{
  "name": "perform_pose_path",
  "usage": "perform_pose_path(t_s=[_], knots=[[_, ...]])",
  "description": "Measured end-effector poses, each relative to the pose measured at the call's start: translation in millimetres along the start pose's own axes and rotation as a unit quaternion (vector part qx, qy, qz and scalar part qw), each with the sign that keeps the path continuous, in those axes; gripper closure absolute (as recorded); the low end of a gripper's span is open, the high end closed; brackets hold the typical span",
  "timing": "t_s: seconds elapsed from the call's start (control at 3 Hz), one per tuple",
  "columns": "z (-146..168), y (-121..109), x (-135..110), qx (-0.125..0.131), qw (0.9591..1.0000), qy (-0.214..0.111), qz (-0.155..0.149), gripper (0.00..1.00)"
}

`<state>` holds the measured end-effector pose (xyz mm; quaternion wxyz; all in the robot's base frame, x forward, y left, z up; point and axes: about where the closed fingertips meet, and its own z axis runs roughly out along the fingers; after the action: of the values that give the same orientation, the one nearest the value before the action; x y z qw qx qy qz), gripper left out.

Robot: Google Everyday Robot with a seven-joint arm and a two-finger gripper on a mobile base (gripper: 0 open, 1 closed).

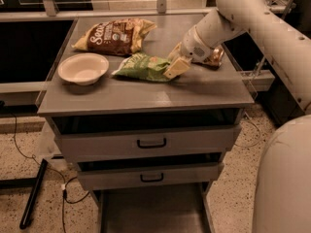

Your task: Place green jalapeno chip bag into bottom drawer

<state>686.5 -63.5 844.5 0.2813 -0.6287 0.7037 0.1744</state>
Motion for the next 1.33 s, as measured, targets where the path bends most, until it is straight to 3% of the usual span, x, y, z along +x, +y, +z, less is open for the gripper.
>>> perform_pose_path(t_s=[0.33,0.67,1.33], knots=[[0.1,0.0,0.0,0.0,1.0,0.0,0.0,1.0],[0.1,0.0,0.0,0.0,1.0,0.0,0.0,1.0],[-26.5,18.9,-5.9,0.027,0.9995,-0.013,-0.011,1.0]])
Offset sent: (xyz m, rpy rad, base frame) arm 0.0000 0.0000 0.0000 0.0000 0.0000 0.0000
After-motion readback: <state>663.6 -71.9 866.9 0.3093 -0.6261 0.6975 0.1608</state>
